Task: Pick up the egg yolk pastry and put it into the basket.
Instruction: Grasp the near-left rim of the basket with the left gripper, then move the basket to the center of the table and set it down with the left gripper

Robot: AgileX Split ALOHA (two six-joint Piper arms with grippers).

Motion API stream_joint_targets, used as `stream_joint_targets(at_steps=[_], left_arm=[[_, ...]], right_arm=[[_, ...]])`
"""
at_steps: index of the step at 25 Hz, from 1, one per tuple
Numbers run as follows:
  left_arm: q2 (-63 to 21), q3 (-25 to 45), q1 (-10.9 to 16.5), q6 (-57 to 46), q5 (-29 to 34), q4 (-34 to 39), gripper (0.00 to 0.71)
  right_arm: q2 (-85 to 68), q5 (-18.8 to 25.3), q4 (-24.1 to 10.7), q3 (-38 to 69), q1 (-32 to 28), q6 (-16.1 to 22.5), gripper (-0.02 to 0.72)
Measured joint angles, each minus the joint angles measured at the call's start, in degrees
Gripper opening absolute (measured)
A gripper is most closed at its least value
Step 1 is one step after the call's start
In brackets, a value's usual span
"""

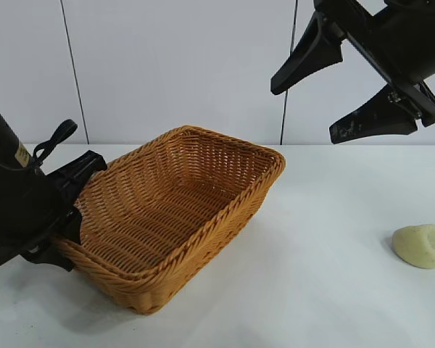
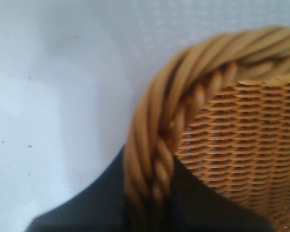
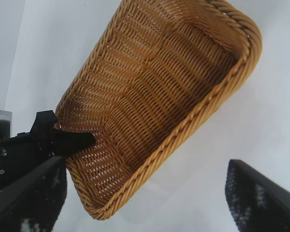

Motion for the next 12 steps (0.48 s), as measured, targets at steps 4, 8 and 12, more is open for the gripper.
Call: stream_joint_targets(at_steps=[4,8,12], left_arm=[[-1.51,-3.86,0.8,4.97,3.99,-0.52,0.087],[-1.99,-10.23,4.39,20.32,9.05,-7.66,0.086],[-0.22,-16.71,9.08,42.99,16.51,-18.32,0.086]], right_arm=[[0.0,0.0,0.0,0.0,0.0,0.0,0.637],[0.0,0.0,0.0,0.0,0.0,0.0,0.637],[0.0,0.0,0.0,0.0,0.0,0.0,0.637]])
